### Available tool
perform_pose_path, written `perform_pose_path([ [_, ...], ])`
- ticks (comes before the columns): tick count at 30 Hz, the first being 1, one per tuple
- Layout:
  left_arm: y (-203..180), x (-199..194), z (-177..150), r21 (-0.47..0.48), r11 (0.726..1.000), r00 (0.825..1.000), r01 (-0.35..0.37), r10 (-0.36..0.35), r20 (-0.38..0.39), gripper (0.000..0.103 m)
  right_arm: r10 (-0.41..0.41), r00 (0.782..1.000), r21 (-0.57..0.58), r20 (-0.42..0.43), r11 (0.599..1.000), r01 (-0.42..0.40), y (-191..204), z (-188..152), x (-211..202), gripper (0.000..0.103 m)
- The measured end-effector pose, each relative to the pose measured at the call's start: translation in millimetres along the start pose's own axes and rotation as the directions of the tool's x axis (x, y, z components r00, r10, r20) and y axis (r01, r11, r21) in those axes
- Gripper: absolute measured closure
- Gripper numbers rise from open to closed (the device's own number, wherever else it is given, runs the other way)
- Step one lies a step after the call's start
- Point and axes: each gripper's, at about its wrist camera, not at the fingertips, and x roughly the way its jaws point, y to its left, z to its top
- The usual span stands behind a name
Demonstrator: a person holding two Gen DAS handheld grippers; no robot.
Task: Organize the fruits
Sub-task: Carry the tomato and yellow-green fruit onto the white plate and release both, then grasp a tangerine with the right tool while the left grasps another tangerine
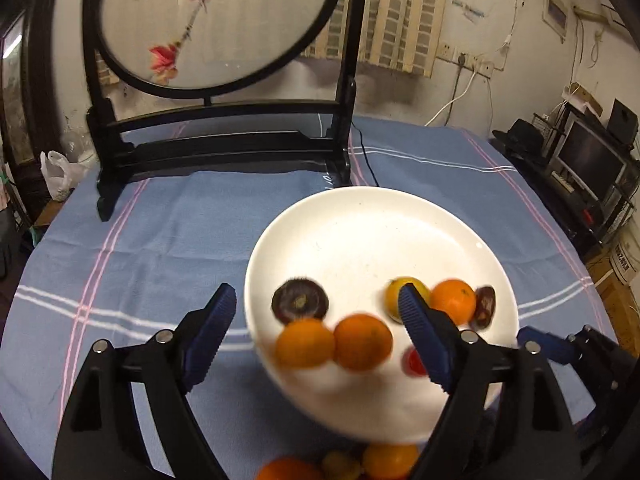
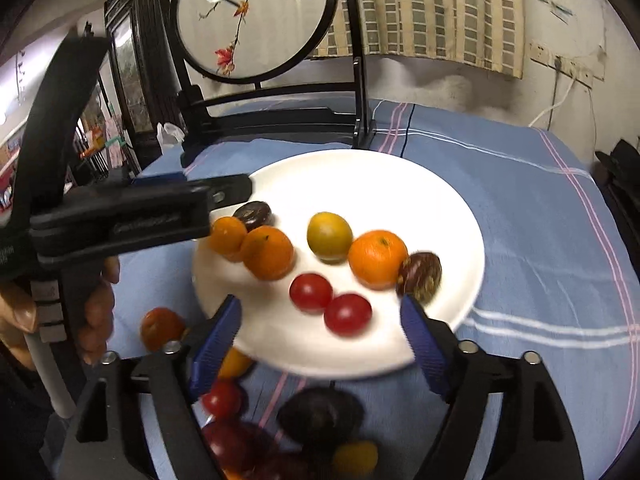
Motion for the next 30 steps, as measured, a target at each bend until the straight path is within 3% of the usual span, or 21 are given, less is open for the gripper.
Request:
perform_pose_path([
  [4, 16, -23, -24, -0.100, 0.995, 1.000, -0.026, 0.026, -0.002, 0.022, -0.010, 1.000, 0.019, -0.006, 1.000, 0.010, 0, -20, -19, 0.017],
  [7, 24, -31, -40, -0.097, 0.994, 0.998, -0.042, 0.038, -0.045, 0.022, 0.010, 1.000, 0.024, -0.005, 1.000, -0.010, 3, -38, -32, 0.017],
  [9, 30, -36, -51, -0.094, 0.996, 0.998, -0.014, 0.009, -0.058, 0.022, 0.025, 1.000, 0.050, -0.002, 0.998, -0.025, 5, -49, -41, 0.017],
  [10, 35, -41, -59, -0.089, 0.996, 0.998, 0.027, -0.031, -0.046, 0.022, 0.019, 1.000, 0.070, 0.002, 0.997, -0.020, 5, -54, -46, 0.017],
  [12, 41, -47, -71, -0.085, 0.996, 0.999, 0.018, -0.020, -0.029, 0.022, 0.017, 1.000, 0.100, 0.014, 0.995, -0.019, 7, -62, -54, 0.017],
  [15, 47, -52, -85, -0.060, 0.997, 0.998, -0.057, 0.056, -0.014, 0.022, -0.002, 1.000, 0.087, 0.001, 0.996, 0.002, 18, -78, -63, 0.017],
  [19, 43, -50, -96, 0.028, 0.996, 0.995, -0.089, 0.091, -0.049, 0.022, -0.073, 0.997, -0.077, -0.028, 0.994, 0.071, 49, -97, -65, 0.017],
  [21, 39, -50, -97, 0.055, 0.992, 0.991, -0.118, 0.121, -0.052, 0.014, -0.100, 0.994, -0.096, -0.053, 0.991, 0.095, 57, -102, -62, 0.017],
  [27, 31, -56, -98, 0.085, 0.993, 0.995, -0.081, 0.086, -0.048, 0.012, -0.146, 0.982, -0.051, -0.123, 0.989, 0.140, 61, -105, -42, 0.017],
  [29, 30, -57, -98, 0.087, 0.994, 0.996, -0.064, 0.068, -0.049, 0.012, -0.161, 0.977, -0.036, -0.140, 0.987, 0.157, 59, -104, -34, 0.022],
  [30, 31, -58, -97, 0.083, 0.996, 0.997, -0.043, 0.048, -0.052, 0.012, -0.174, 0.974, -0.029, -0.147, 0.985, 0.172, 59, -103, -30, 0.033],
])
